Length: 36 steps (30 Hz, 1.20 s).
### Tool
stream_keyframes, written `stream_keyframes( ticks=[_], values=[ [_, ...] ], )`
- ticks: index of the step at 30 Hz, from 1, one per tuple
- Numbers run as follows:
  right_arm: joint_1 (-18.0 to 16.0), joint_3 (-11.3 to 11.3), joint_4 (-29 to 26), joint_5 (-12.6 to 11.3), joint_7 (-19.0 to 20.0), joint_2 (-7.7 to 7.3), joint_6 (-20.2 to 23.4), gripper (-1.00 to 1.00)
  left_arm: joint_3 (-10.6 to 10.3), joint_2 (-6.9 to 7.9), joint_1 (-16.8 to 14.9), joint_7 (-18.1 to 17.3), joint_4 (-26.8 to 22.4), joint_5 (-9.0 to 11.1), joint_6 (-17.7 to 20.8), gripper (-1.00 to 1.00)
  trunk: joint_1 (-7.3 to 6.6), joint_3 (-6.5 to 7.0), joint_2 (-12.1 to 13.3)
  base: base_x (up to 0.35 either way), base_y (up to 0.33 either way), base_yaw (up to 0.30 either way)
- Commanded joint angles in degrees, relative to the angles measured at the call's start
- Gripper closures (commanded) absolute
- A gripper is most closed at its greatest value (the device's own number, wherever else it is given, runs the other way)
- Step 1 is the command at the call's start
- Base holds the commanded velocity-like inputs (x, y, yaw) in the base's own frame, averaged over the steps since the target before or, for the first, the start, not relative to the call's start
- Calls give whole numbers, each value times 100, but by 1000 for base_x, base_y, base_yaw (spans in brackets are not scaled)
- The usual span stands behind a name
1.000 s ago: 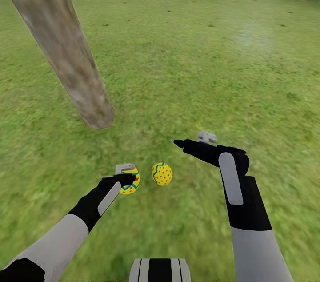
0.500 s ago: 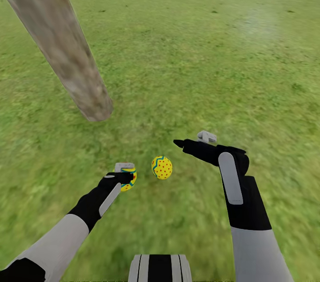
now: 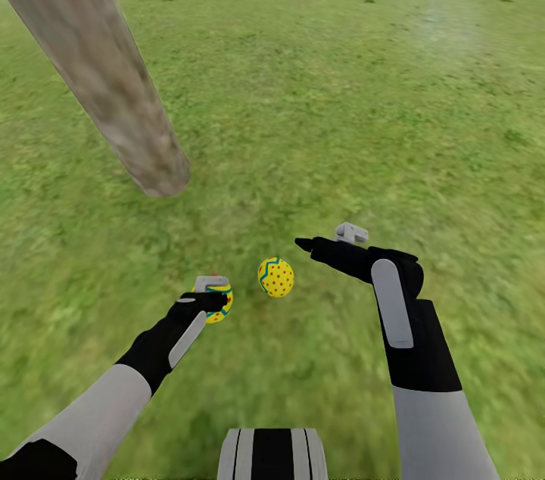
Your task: Take the three Easter eggs out of the wicker basket on the lawn in the garden, then place them on the lawn next to a single tree (choose any tree) so that all three eggs are next to the same tree and none are left in the basket.
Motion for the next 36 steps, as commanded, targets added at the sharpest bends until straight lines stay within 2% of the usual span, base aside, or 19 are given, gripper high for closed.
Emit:
stream_keyframes(
  ticks=[1,4,11,24,30,36],
  values=[
    [-3,2,-4,-60,-61,1,17,-100,-35,9,-4,55,-18,57,6,100,-1,-5,-2,0,0,0],
    [-3,-1,-4,-59,-63,0,17,-100,-35,9,-4,60,-32,57,-6,100,-1,-5,-2,0,0,0],
    [-3,3,-3,-59,-64,2,17,-100,-32,11,-4,62,-41,57,-13,100,17,-160,-11,0,0,0],
    [-3,11,-3,-59,-64,-1,17,-100,-52,17,-4,140,-60,57,-13,100,24,-226,-15,0,0,0],
    [-3,20,-3,-48,-70,1,17,-100,-63,16,-4,141,-62,57,-13,100,40,-359,-23,0,0,0],
    [-3,21,-3,-54,-72,3,17,-100,-72,22,-4,149,-62,56,-180,100,45,-403,-26,0,0,0]
  ],
)
